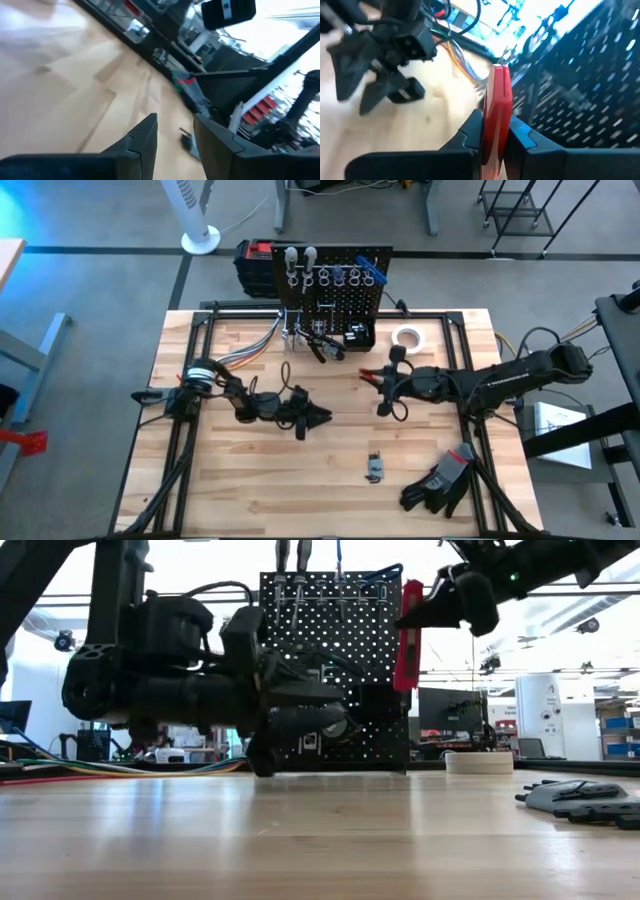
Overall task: Hang tools onto peg board
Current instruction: Put the red cutter into the black tool bin on the peg board, then put the black hex key set into the black tool bin on the peg board
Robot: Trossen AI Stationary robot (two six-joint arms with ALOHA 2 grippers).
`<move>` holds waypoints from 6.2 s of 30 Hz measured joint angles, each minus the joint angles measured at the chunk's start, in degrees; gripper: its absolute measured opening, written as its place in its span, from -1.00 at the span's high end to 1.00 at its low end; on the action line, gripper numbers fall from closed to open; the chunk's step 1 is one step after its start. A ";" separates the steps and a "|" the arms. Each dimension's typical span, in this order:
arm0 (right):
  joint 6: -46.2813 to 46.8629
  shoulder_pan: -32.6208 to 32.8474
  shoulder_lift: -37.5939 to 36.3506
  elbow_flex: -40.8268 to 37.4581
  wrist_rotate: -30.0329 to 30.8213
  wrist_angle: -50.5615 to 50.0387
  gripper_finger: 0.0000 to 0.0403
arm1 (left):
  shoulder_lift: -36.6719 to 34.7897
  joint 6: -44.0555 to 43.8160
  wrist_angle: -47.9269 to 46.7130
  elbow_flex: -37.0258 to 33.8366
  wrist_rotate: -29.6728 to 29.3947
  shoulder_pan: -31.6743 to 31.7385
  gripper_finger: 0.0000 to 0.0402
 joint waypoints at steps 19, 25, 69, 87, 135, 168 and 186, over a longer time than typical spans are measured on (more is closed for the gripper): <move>-26.35 -25.99 7.60 -1.52 -28.46 18.75 0.86 | -8.50 6.47 -0.13 -7.47 -10.16 -1.05 0.42; -26.81 -30.58 17.71 -1.35 -35.73 28.07 0.86 | -9.55 6.49 -0.07 -8.78 -11.27 -1.05 0.42; 0.03 -25.87 -6.18 -0.41 -7.25 -4.74 0.24 | -9.71 6.68 -0.11 -9.34 -11.85 -1.90 0.42; 26.48 -25.92 -4.87 -2.31 -9.69 -15.06 0.96 | -9.71 8.18 -0.24 -9.36 -13.16 -2.22 0.42; 0.22 19.47 21.27 10.44 -29.99 -34.30 -0.32 | -10.18 11.05 -1.12 -10.39 -13.14 -1.94 0.42; -18.59 20.15 45.15 35.61 -37.06 -59.02 0.70 | -10.23 12.24 -2.83 -10.48 -13.49 -3.17 0.42; -8.28 20.26 36.38 35.22 -30.98 -61.21 1.00 | -10.23 12.22 -3.14 -10.39 -14.64 -3.30 0.42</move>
